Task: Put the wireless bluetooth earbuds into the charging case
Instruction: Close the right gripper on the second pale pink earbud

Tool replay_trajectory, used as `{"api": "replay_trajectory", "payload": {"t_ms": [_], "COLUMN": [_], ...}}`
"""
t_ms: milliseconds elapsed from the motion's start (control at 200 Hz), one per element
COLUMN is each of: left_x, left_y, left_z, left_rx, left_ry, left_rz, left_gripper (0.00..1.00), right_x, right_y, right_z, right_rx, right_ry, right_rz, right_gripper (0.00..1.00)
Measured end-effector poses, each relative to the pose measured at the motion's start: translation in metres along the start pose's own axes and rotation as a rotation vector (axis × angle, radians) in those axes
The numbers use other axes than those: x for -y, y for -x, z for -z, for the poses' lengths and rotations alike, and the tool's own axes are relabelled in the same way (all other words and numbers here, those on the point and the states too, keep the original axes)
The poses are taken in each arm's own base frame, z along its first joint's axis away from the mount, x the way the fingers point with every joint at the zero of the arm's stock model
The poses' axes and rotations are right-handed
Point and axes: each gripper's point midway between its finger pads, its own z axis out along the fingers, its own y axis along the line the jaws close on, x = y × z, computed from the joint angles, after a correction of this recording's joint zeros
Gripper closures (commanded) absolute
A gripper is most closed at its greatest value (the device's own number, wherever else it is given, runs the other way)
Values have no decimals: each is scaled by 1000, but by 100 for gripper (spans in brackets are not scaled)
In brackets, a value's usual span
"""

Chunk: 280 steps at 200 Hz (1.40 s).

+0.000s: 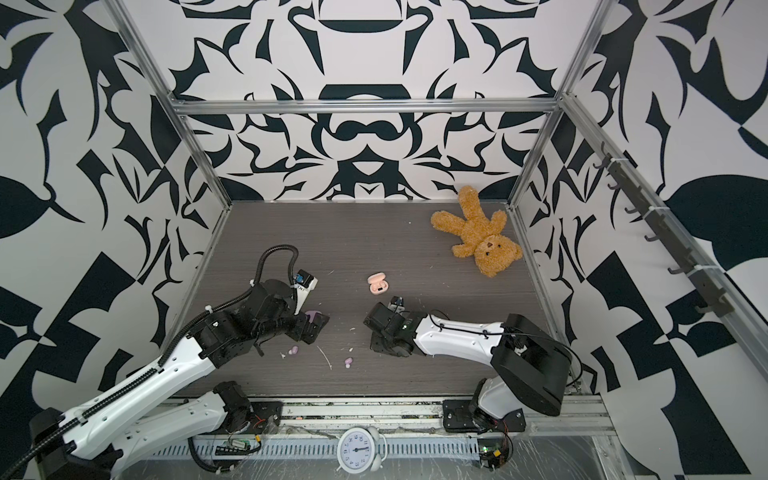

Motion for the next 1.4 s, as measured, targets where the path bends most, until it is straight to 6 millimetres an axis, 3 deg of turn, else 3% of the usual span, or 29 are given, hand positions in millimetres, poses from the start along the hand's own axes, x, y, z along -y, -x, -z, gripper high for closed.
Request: {"api": "replay_trajectory", "payload": {"t_ms": [1400], "left_x": [1], "left_y": [-1], "left_z": [-2], "left_rx": [-10], "left_ry": [-2], "left_rz": [-1], "left_gripper": [1], "right_x": [-5], "right_y": [-6], "right_z": [-15], "right_rx": [-23], "right_ry": [-21], "right_rz": [29], "right_gripper": [82]}}
